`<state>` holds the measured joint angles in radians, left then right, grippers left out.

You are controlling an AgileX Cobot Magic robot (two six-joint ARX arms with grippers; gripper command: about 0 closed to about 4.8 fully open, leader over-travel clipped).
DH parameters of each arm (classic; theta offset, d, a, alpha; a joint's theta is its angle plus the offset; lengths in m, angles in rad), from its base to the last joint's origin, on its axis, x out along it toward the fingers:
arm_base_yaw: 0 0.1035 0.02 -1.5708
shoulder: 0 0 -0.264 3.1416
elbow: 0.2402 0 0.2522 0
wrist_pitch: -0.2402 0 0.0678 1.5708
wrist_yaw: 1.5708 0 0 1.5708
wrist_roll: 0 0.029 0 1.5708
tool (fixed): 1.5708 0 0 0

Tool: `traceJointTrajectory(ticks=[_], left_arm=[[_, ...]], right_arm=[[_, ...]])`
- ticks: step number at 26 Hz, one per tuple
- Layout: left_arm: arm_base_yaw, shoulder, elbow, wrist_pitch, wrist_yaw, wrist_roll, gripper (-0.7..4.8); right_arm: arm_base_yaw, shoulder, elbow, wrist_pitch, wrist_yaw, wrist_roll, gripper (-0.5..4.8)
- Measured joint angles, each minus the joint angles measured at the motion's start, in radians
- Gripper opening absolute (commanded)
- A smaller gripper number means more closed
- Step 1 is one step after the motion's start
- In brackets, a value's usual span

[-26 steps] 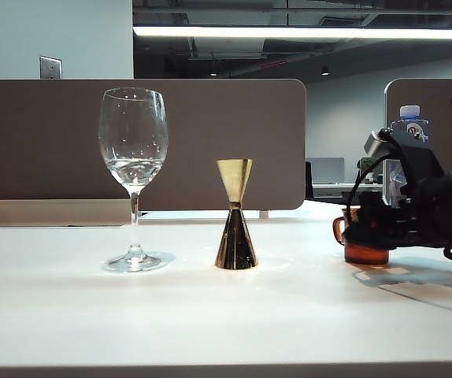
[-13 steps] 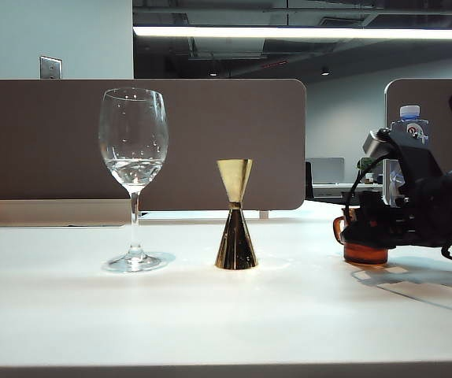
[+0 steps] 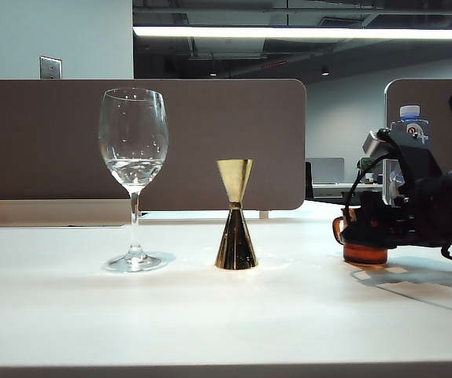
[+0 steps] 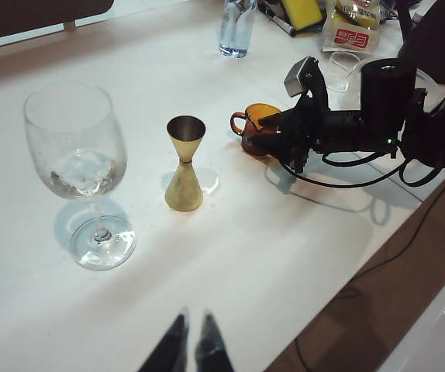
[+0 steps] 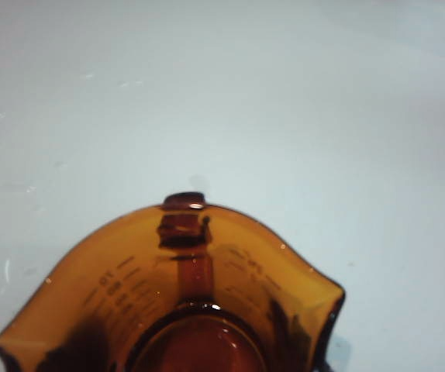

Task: Pick up the small amber measuring cup and pour the water in it into the jigger, then pick up the jigger and pour the water in it into the wine glass.

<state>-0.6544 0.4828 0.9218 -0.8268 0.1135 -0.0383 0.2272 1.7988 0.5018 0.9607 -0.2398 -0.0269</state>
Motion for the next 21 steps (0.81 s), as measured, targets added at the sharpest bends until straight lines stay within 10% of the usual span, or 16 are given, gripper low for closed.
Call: traceJointTrajectory(ticks=[3, 21], left_arm=[[0.000, 0.000, 0.000, 0.000, 0.000, 0.000, 0.26], [0.000, 0.000, 0.000, 0.000, 0.000, 0.000, 0.26]], right_arm=[[0.001, -0.001, 0.000, 0.000, 0.010, 0.000, -0.08], [0.066, -0.329, 0.167, -0.425, 0.185, -0.058, -0.06]])
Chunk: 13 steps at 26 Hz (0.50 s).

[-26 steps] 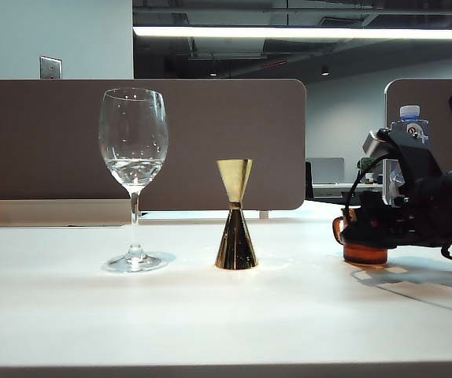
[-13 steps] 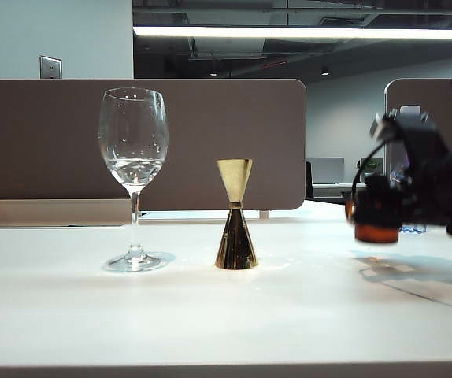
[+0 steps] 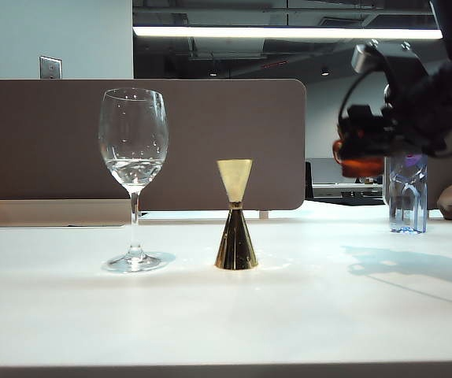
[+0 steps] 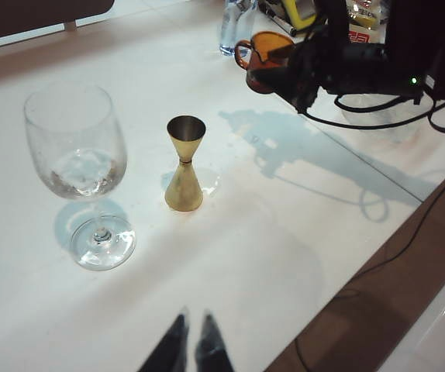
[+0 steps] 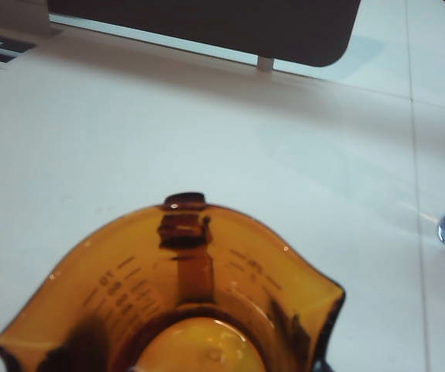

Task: Pick up the small amber measuring cup and pour the water in it into the jigger, then pick up the jigger and pour the water in it into the wine glass.

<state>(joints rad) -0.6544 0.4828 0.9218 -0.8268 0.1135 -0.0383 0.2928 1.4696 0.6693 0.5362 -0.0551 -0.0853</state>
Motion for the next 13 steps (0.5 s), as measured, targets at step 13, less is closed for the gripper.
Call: traceJointTrajectory(ticks=[13], left_arm=[[0.000, 0.001, 0.000, 0.000, 0.000, 0.000, 0.26]], right_arm=[[0.213, 0.002, 0.340, -0.398, 0.175, -0.210, -0.06]])
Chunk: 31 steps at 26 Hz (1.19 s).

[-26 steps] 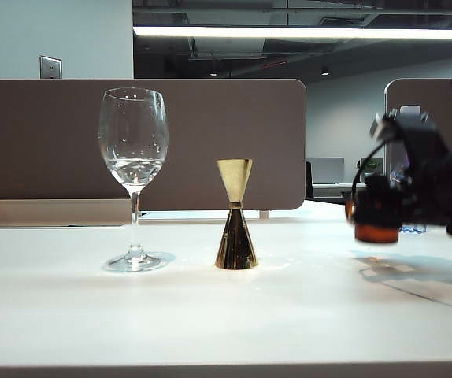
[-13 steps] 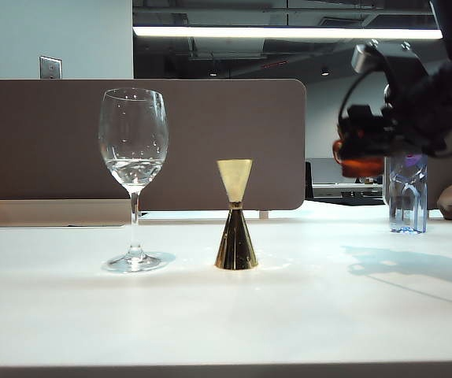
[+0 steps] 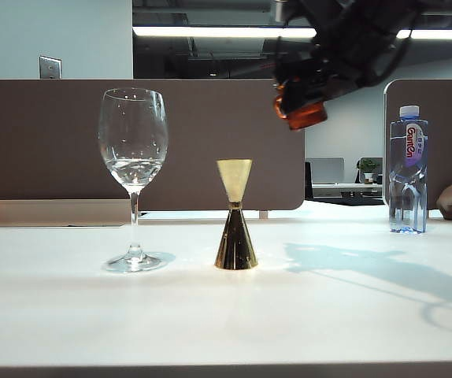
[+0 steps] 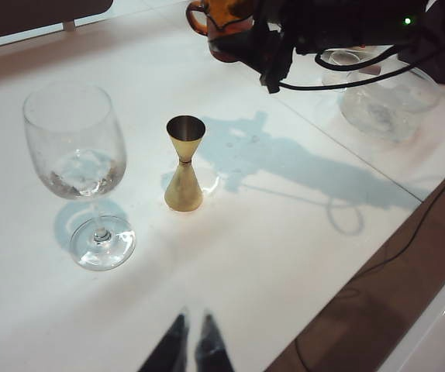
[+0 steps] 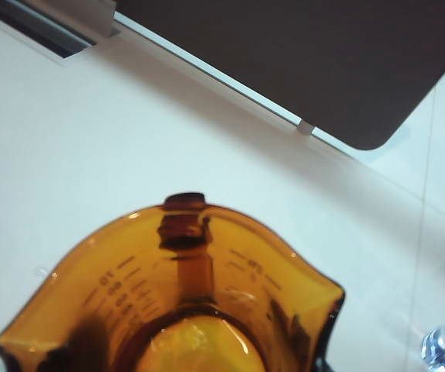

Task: Pick up the small amber measuring cup and pour the water in it into the jigger, then pick up the jigger and pour the water in it into the wine glass.

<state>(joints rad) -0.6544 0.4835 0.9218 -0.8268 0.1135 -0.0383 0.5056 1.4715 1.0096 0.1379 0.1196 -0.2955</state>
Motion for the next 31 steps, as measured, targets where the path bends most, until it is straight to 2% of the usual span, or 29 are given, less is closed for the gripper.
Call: traceJointTrajectory(ticks=[10, 14, 24, 31], left_arm=[[0.000, -0.001, 0.000, 0.000, 0.000, 0.000, 0.26], [0.000, 0.000, 0.000, 0.000, 0.000, 0.000, 0.26], [0.000, -0.001, 0.000, 0.000, 0.000, 0.000, 0.26], [0.000, -0.001, 0.000, 0.000, 0.000, 0.000, 0.26]], right_arm=[[0.106, 0.094, 0.096, -0.061, 0.076, -0.169, -0.06], [0.152, 0.120, 0.097, -0.060, 0.135, -0.298, -0.06], [0.153, 0.126, 0.097, -0.069, 0.193, -0.523, -0.06], [0.153, 0.126, 0.097, -0.069, 0.196, -0.616, -0.06]])
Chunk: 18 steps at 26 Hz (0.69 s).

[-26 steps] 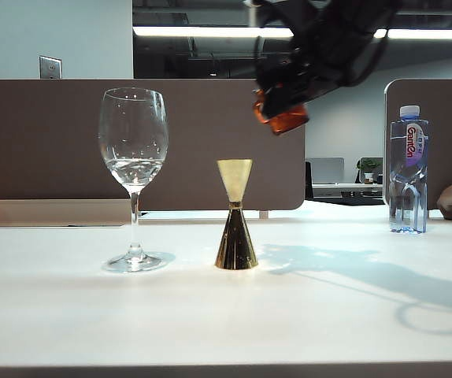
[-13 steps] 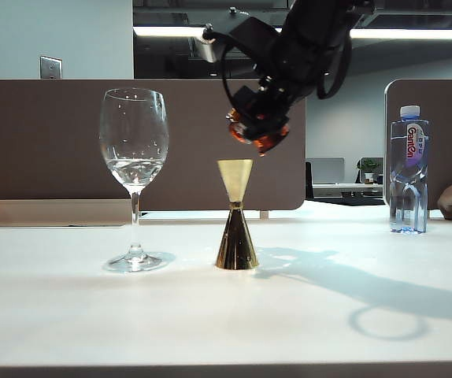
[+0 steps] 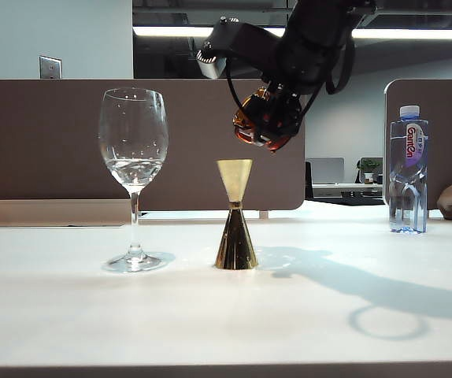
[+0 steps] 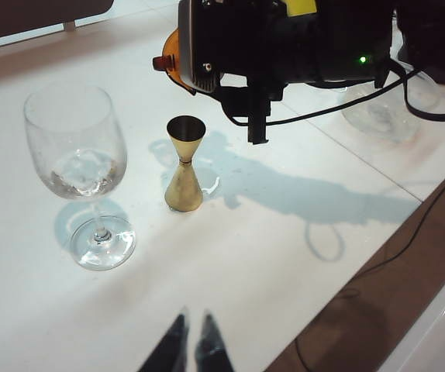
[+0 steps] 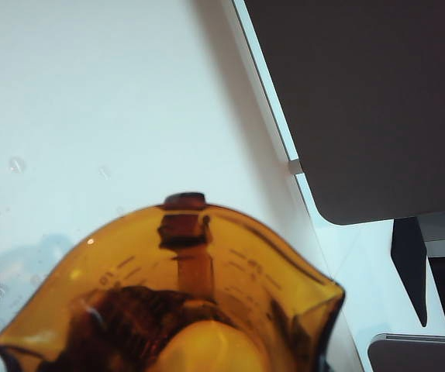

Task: Pick up the small amber measuring cup and pour the water in it into the jigger, then pick up the jigger and pour the water in it into the wine glass.

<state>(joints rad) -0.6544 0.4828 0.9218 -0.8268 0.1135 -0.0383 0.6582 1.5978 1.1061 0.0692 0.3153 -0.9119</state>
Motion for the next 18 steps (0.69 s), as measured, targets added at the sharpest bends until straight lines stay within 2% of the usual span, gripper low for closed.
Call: traceJointTrajectory(ticks=[12, 18], left_arm=[[0.000, 0.000, 0.000, 0.000, 0.000, 0.000, 0.26], [0.000, 0.000, 0.000, 0.000, 0.000, 0.000, 0.26]], right_arm=[[0.000, 0.000, 0.000, -0.008, -0.004, -0.115, -0.06], [0.013, 0.000, 0.000, -0.007, -0.049, -0.179, -0.06]])
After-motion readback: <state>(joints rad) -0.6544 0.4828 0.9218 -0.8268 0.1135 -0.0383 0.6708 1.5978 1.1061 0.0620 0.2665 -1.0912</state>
